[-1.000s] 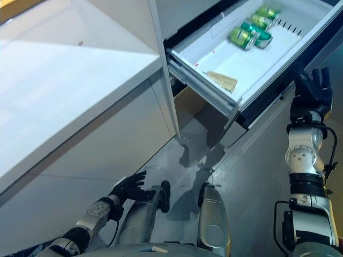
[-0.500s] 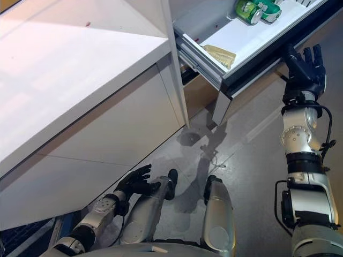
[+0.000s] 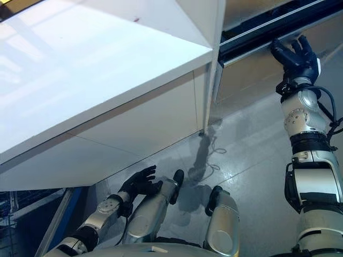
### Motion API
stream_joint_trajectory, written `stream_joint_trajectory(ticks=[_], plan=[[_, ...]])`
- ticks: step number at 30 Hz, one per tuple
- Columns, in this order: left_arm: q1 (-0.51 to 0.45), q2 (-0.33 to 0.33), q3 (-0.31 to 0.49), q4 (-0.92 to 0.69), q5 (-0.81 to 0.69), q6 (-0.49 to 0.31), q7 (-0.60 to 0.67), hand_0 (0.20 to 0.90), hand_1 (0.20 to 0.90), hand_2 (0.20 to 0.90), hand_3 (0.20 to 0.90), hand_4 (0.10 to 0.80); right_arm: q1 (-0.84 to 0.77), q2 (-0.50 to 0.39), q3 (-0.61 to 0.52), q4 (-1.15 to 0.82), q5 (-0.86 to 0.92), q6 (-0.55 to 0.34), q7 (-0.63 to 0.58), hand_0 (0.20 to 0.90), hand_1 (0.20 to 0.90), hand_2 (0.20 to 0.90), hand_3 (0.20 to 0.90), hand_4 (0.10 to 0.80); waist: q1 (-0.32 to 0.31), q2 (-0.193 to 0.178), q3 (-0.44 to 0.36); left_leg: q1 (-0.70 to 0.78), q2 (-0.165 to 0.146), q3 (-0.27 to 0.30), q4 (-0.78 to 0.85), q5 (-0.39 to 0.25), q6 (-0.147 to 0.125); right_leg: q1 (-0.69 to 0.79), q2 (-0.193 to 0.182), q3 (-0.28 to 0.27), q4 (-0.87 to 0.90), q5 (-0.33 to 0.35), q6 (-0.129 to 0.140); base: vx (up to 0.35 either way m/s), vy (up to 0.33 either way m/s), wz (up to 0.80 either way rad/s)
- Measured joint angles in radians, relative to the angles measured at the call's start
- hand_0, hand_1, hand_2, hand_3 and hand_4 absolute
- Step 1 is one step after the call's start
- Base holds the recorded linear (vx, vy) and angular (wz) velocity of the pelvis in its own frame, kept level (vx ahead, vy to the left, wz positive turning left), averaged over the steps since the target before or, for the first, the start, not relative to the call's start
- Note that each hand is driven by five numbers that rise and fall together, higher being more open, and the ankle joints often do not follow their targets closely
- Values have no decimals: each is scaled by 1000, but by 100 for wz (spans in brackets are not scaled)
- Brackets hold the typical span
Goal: Put drinks into fridge and close the fridge
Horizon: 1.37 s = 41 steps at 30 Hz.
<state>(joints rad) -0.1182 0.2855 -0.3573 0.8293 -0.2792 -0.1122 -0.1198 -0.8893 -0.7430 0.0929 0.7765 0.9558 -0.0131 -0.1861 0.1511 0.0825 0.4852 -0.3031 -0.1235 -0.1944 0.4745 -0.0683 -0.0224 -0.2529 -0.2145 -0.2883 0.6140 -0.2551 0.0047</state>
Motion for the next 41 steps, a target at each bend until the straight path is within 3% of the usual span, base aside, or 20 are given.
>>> stream_joint_trajectory(ticks=[8,14,17,20,28,36,41], plan=[[-1,10,1,8,6,3,-9,900,900,900,900,800,1,47,13,7,-31,25,-8,900,900,900,900,800,19,-2,0,52,2,1,-37,-2,8,59,7,-5,-53,2,8,-1,-39,2],[8,52,6,11,18,35,-28,900,900,900,900,800,43,54,-4,-1,-45,47,2,900,900,900,900,800,2,-40,-21,118,37,44,-97,-4,13,113,46,30,-148,41,21,-37,-55,-24],[30,76,14,14,25,66,-35,900,900,900,900,800,165,75,-23,-37,-45,66,26,900,900,900,900,800,-12,-80,-71,140,64,75,-140,-1,13,128,75,57,-222,74,23,-59,-74,-38],[73,79,47,43,23,91,-38,900,900,900,900,800,333,161,-56,-78,-58,81,52,900,900,900,900,800,-53,-104,-123,195,88,111,-206,3,15,182,102,87,-322,112,29,-51,-58,-38],[163,16,143,116,-47,113,-84,900,900,900,900,800,784,357,-28,-30,-209,87,148,900,900,900,900,800,-130,-104,-259,321,109,179,-353,12,13,290,140,143,-504,167,36,-36,-37,-29],[176,-1,179,180,-56,131,-117,900,900,900,900,800,874,447,-6,226,-392,92,259,900,900,900,900,800,-159,-111,-355,385,126,205,-435,33,1,332,160,165,-572,189,28,-44,-6,-10],[189,-8,179,207,-76,133,-116,900,900,900,900,800,920,464,-34,323,-409,119,341,900,900,900,900,800,-158,-103,-387,408,126,208,-469,46,3,349,161,165,-596,194,30,-23,5,0]])
